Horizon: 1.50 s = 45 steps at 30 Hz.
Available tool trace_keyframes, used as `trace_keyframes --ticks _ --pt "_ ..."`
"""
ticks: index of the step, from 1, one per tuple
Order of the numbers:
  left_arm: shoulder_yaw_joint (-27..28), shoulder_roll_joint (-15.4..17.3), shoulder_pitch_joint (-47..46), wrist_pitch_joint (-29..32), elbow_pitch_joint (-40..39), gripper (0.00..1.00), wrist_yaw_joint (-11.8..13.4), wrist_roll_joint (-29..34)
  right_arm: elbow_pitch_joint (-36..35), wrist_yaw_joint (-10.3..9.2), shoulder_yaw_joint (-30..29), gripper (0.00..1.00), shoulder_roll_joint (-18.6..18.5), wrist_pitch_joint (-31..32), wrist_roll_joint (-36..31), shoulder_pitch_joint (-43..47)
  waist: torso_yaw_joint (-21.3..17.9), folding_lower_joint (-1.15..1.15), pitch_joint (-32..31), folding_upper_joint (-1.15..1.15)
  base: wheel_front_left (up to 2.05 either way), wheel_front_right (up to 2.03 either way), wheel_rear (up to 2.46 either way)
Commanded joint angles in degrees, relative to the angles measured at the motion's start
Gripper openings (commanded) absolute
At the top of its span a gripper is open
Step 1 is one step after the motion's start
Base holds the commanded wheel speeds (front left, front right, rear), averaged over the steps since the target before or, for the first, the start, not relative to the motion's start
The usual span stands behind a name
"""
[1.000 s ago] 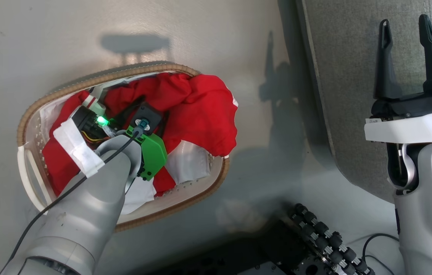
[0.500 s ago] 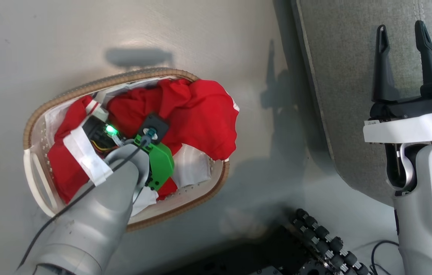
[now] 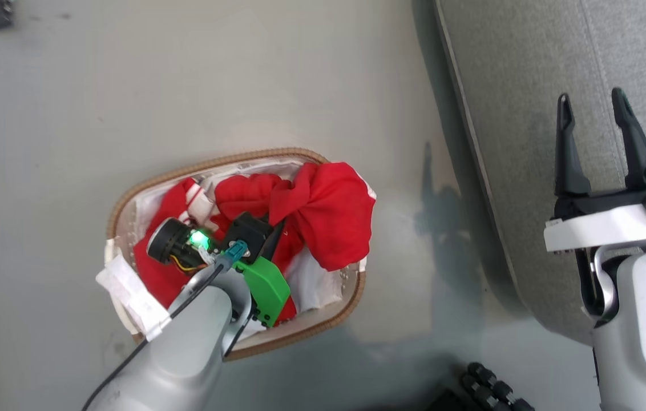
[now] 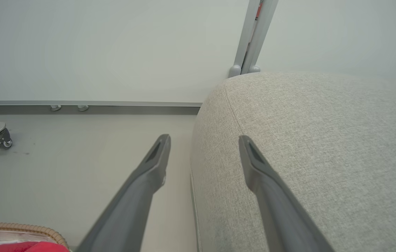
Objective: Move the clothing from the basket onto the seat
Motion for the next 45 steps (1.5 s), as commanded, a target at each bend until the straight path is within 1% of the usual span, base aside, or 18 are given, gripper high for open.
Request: trace_keyframes --ticks 1,4,9,13,15,17,25,30,34,36,42,45 --pt "0.48 0.41 2.07 -0.05 -1.76 0.0 -0.19 -1.1 0.49 -0.08 -0.34 1.0 -0.24 -0.14 -0.48 1.61 4.57 0.0 -7.93 0.0 0.0 0.0 0.0" --pt "0.37 0.93 3.89 -0.05 -5.35 0.0 -0.23 -2.81 1.37 -0.08 -0.73 1.0 -0.23 -0.14 -1.15 3.43 6.08 0.0 -12.28 0.0 0.0 0.0 0.0" --pt "-1.37 2.72 5.1 -0.04 -10.51 0.0 -0.25 -4.94 2.93 -0.08 -0.83 1.0 -0.26 -0.14 -1.9 7.0 8.19 0.0 -19.81 0.0 0.0 0.0 0.0" --pt "-2.73 4.4 3.7 0.13 -13.97 0.0 -0.25 -6.47 4.02 -0.07 -0.2 1.0 -0.24 -0.14 -1.56 9.29 9.13 0.0 -25.35 0.0 0.0 0.0 0.0" --pt "-3.56 5.22 2.25 1.02 -15.81 0.0 -0.22 -7.61 4.37 -0.08 0.39 1.0 -0.26 -0.14 -1.45 10.23 9.42 0.0 -27.63 0.0 0.0 0.0 0.0" --pt "-4.35 6.7 0.53 2.33 -17.66 0.0 -0.22 -8.33 4.66 -0.08 1.11 1.0 -0.25 -0.14 -1.59 11.06 9.66 0.0 -29.73 0.0 0.0 0.0 0.0" --pt "-5.79 12.26 -8.03 7.24 -24.46 0.0 -0.21 -9.36 5.54 -0.08 4.45 1.0 -0.25 -0.14 -0.86 13.52 9.25 0.0 -35.77 0.0 0.0 0.0 0.0" --pt "-5.6 13.82 -13.01 9.45 -27.86 0.0 -0.21 -10.34 5.35 -0.08 7.05 1.0 -0.23 -0.14 -0.5 14.01 8.99 0.0 -37.74 0.0 0.0 0.0 0.0" --pt "-5.16 14.0 -15.61 10.32 -29.15 0.0 -0.19 -11.25 4.9 -0.08 9.81 1.0 -0.24 -0.14 0.33 13.36 8.95 0.0 -38.62 0.0 0.0 0.0 0.0" --pt "-4.9 13.57 -16.33 10.4 -29.5 0.0 -0.11 -11.69 4.6 -0.07 11.44 1.0 -0.22 -0.14 0.33 12.74 9.02 0.0 -38.91 0.0 0.0 0.0 0.0" --pt "-5.61 12.44 -16.31 10.29 -29.74 0.0 -0.07 -12.32 3.96 -0.08 17.65 1.0 -0.25 -0.14 -1.01 11.01 9.64 0.0 -39.48 0.0 0.0 0.0 0.0" --pt "-6.32 11.67 -15.37 10.78 -30.09 0.0 -0.05 -13.08 3.45 -0.07 19.8 1.0 -0.23 -0.14 -2.01 9.91 10.13 0.0 -39.51 0.0 0.0 0.0 0.0"
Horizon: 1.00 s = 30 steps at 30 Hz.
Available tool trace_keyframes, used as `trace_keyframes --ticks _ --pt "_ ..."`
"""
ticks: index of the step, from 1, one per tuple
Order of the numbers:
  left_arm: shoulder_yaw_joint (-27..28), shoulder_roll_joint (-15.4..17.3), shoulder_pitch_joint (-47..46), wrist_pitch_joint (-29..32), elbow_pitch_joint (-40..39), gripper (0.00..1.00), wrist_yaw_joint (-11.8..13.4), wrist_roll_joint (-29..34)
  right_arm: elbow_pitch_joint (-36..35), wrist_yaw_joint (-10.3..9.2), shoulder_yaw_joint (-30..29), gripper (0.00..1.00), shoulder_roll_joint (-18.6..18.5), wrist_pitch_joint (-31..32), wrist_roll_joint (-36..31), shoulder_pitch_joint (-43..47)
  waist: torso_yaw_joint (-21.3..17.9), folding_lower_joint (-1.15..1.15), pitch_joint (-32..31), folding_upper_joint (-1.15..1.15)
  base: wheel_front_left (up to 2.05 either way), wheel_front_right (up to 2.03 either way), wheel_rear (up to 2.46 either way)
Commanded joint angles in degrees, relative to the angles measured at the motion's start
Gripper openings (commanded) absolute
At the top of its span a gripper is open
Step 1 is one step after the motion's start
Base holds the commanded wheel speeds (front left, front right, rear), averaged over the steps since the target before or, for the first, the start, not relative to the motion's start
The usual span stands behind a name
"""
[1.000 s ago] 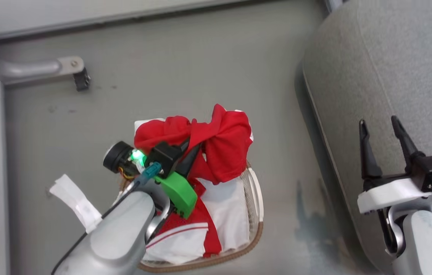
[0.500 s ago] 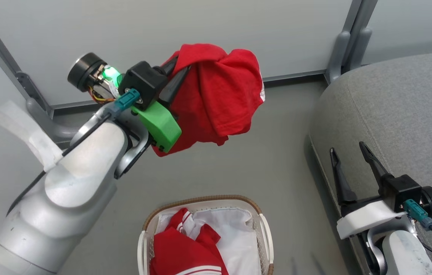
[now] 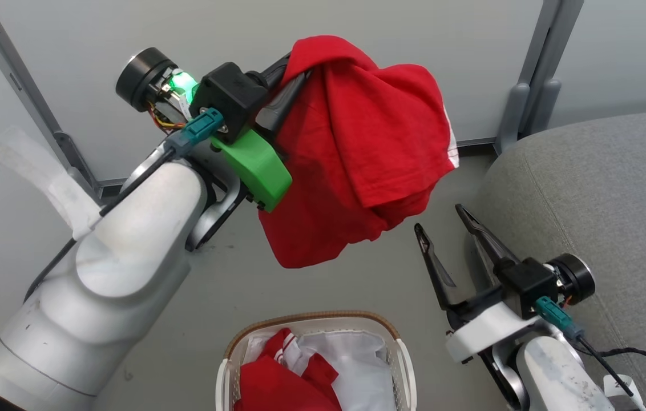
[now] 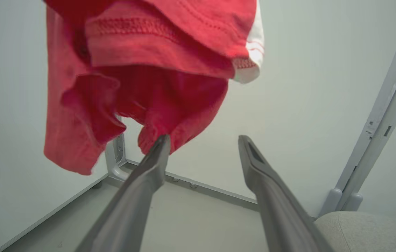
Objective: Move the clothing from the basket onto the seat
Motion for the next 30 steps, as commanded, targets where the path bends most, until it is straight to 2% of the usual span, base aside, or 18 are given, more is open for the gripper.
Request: trace_keyframes --ticks 1,12,20,24,25,27,28,30 --pt "-0.4 -0.53 0.81 0.37 -0.4 0.0 0.02 -0.88 -0.48 -0.08 0.25 1.0 -0.24 -0.14 -0.36 -1.16 0.45 0.01 0.02 0.0 0.0 0.0 0.0" --pt "-2.55 -0.92 0.88 0.57 -1.46 0.0 -0.02 -1.2 -3.38 -0.08 -0.55 1.0 -0.22 -0.13 -5.4 -8.36 1.73 0.01 0.4 0.0 0.0 0.0 0.0" --pt "-4.34 -1.67 1.58 0.51 -1.3 0.0 -0.05 -1.71 0.37 -0.07 3.14 1.0 -0.21 -0.13 -9.17 -12.52 2.39 0.01 0.33 0.0 0.0 0.0 0.0" --pt "-5.23 -2.12 2.41 0.42 -1.57 0.0 -0.07 -2.76 2.42 -0.08 4.33 1.0 -0.22 -0.13 -8.54 -13.87 2.83 0.01 0.12 0.0 0.0 0.0 0.0" --pt "-5.32 -2.04 2.69 0.33 -1.48 0.0 -0.07 -3.05 3.15 -0.08 4.56 0.49 -0.21 -0.13 -8.17 -14.03 2.94 0.01 0.06 0.0 0.0 0.0 0.0" --pt "-5.4 -1.83 3.38 -0.01 -1.09 0.0 -0.06 -3.52 4.04 -0.08 4.55 0.14 -0.22 -0.13 -7.35 -14.27 3.08 0.01 -0.02 0.0 0.0 0.0 0.0" --pt "-5.44 -1.67 3.74 -0.18 -0.85 0.0 0.03 -3.55 4.25 -0.08 4.47 0.0 -0.21 -0.13 -7.06 -14.24 3.12 0.01 -0.05 0.0 0.0 0.0 0.0" --pt "-5.49 -1.51 5.01 -0.6 -0.27 0.0 0.31 -4.2 4.63 -0.08 4.11 0.0 -0.21 -0.13 -6.42 -13.75 3.13 0.01 -0.08 0.0 0.0 0.0 0.0"
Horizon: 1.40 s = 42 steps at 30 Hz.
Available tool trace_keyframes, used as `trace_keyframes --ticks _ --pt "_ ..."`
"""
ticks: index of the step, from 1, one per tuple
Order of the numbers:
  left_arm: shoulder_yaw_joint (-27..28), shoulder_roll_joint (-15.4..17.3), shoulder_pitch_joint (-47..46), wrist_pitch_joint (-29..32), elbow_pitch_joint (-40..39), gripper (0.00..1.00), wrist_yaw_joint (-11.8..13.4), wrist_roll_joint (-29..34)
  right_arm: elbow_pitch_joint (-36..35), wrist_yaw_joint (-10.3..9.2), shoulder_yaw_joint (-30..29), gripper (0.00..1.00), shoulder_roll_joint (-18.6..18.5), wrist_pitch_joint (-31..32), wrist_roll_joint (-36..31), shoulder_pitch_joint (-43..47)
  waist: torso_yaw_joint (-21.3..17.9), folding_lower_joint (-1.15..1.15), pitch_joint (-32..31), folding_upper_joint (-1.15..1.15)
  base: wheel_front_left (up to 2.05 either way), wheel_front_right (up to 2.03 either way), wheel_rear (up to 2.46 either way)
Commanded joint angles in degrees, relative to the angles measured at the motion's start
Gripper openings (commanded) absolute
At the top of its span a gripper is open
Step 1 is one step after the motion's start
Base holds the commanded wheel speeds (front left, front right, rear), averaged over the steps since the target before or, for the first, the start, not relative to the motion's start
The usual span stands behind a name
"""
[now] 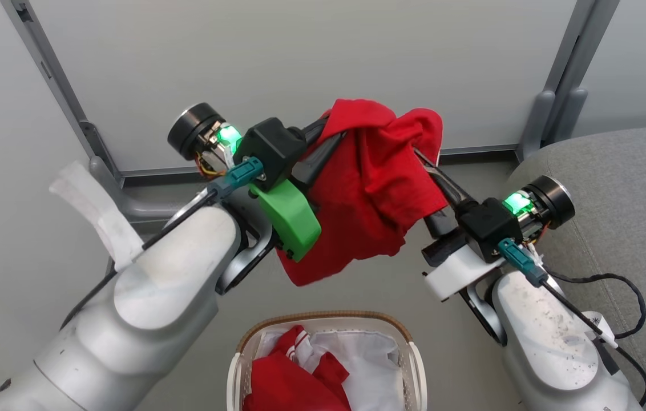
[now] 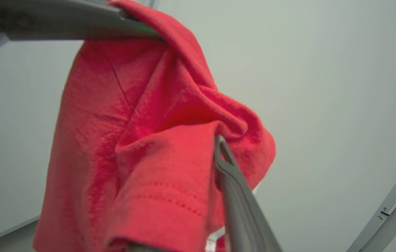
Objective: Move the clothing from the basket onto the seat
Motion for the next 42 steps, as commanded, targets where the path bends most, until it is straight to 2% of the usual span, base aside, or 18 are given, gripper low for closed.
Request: trace_keyframes --ticks 1,2,4,5,6,7,17,25,34,42 --pt "0.18 0.13 1.8 -0.66 0.4 0.0 0.34 -1.11 0.25 -0.08 -0.35 0.0 -0.22 -0.12 0.62 0.25 -0.04 0.0 -0.01 0.0 0.0 0.0 0.0" --pt "0.37 0.2 2.39 -1.24 0.54 0.03 0.56 -1.3 0.23 -0.08 -0.59 0.0 -0.21 -0.12 0.83 0.49 -0.09 0.0 -0.01 0.0 0.0 0.0 0.0" --pt "0.51 0.47 3.72 -2.14 0.94 0.38 0.98 -1.58 0.12 -0.08 -1.01 0.0 -0.2 -0.12 0.98 0.82 -0.22 0.0 -0.02 0.0 0.0 0.0 0.0" --pt "0.45 0.63 4.26 -2.82 1.07 0.51 1.39 -1.28 0.07 -0.08 -1.28 0.0 -0.21 -0.12 1.06 0.9 -0.28 0.0 -0.01 0.0 0.0 0.0 0.0" --pt "0.38 0.72 4.92 -3.55 1.37 0.91 1.67 -1.01 -0.1 -0.08 -1.66 0.0 -0.22 -0.12 1.13 0.93 -0.34 0.0 0.0 0.0 0.0 0.0 0.0" --pt "0.35 0.63 5.65 -4.22 1.65 1.0 1.96 -1.1 -0.25 -0.08 -1.95 0.0 -0.21 -0.12 1.18 0.95 -0.38 0.0 -0.01 0.0 0.0 0.0 0.0" --pt "1.33 -1.32 14.37 -9.27 4.52 1.0 4.11 -4.16 -1.85 -0.08 -6.16 0.0 -0.21 -0.13 0.61 0.97 -0.75 0.0 0.03 0.0 0.0 0.0 0.0" --pt "3.36 -2.59 21.49 -10.48 5.58 1.0 5.38 -2.51 -2.26 -0.08 -9.48 0.0 -0.2 -0.12 -0.28 2.93 -0.79 0.0 0.26 0.0 0.0 0.0 0.0" --pt "9.52 -4.67 31.07 -10.45 4.61 1.0 4.83 0.37 -2.34 -0.07 -12.17 0.0 -0.19 -0.13 0.84 6.87 -1.08 0.0 0.52 0.0 0.0 0.0 0.0" --pt "14.12 -7.45 34.97 -10.46 4.0 1.0 3.23 4.01 -2.37 -0.08 -12.25 0.0 -0.21 -0.13 1.25 7.72 -0.94 0.0 0.74 0.0 0.0 0.0 0.0"
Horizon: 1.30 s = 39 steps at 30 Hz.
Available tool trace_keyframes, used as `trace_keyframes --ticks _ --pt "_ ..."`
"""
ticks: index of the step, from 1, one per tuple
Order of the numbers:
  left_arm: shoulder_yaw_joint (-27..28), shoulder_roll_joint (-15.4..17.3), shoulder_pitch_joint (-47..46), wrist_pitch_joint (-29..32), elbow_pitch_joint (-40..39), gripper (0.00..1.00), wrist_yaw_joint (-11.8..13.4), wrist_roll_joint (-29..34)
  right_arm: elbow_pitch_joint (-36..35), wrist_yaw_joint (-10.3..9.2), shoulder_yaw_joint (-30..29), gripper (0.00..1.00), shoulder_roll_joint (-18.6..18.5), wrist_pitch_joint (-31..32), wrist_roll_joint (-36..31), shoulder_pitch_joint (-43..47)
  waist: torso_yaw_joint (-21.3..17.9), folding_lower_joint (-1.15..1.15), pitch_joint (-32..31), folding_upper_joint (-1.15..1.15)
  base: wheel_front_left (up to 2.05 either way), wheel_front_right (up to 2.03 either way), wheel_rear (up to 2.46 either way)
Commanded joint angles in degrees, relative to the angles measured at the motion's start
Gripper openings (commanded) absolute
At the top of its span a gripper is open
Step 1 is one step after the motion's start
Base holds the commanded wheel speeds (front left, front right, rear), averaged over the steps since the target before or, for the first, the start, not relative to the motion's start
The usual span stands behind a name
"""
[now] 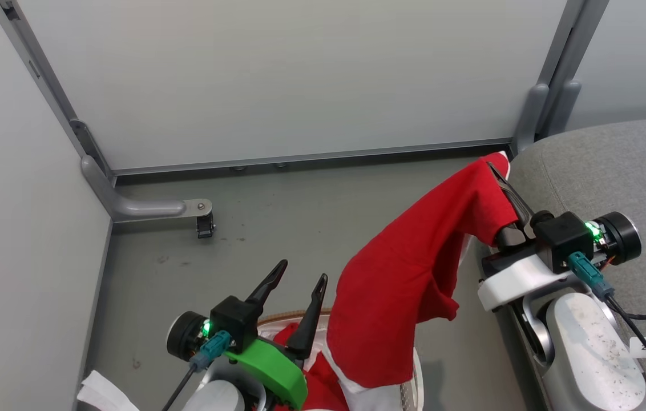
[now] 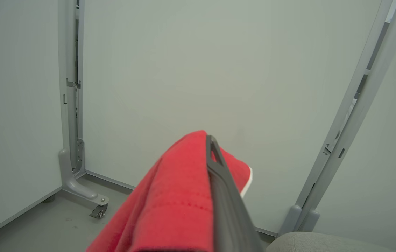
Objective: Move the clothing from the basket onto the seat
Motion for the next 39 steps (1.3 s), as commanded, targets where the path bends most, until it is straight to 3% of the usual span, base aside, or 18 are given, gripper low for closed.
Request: trace_keyframes --ticks 1,8,19,25,31,39 --pt "0.7 -0.54 1.29 -0.04 -0.24 1.0 -0.55 0.88 -0.25 -0.08 0.06 0.0 -0.2 -0.13 0.33 0.44 -0.04 0.0 0.1 0.0 0.0 0.0 0.0" --pt "3.5 -2.2 3.85 -0.04 -0.99 1.0 -1.85 3.81 0.03 -0.08 -0.38 0.0 -0.25 -0.12 -0.05 0.91 -3.87 0.0 1.07 0.0 0.0 0.0 0.0" --pt "6.77 -4.01 4.76 -0.05 -1.99 1.0 -3.11 7.37 0.36 -0.08 -2.09 0.0 -0.19 -0.12 -0.1 1.45 -18.24 0.0 4.33 0.0 0.0 0.0 0.0" --pt "6.9 -4.38 3.52 -0.05 -1.75 1.0 -3.59 8.5 0.15 -0.08 -2.77 0.0 -0.16 -0.13 0.56 1.59 -24.07 0.0 6.24 0.0 0.0 0.0 0.0" --pt "6.9 -4.26 2.65 -0.04 -1.31 1.0 -3.78 9.35 -0.23 -0.08 -3.04 0.0 -0.16 -0.13 1.35 1.57 -26.97 0.0 7.9 0.0 0.0 0.0 0.0" --pt "5.42 -3.92 1.48 -0.04 -1.29 1.0 -3.91 8.95 -0.29 -0.08 -4.75 0.0 -0.18 -0.13 -0.26 -0.81 -26.65 0.0 9.75 0.0 0.0 0.0 0.0"
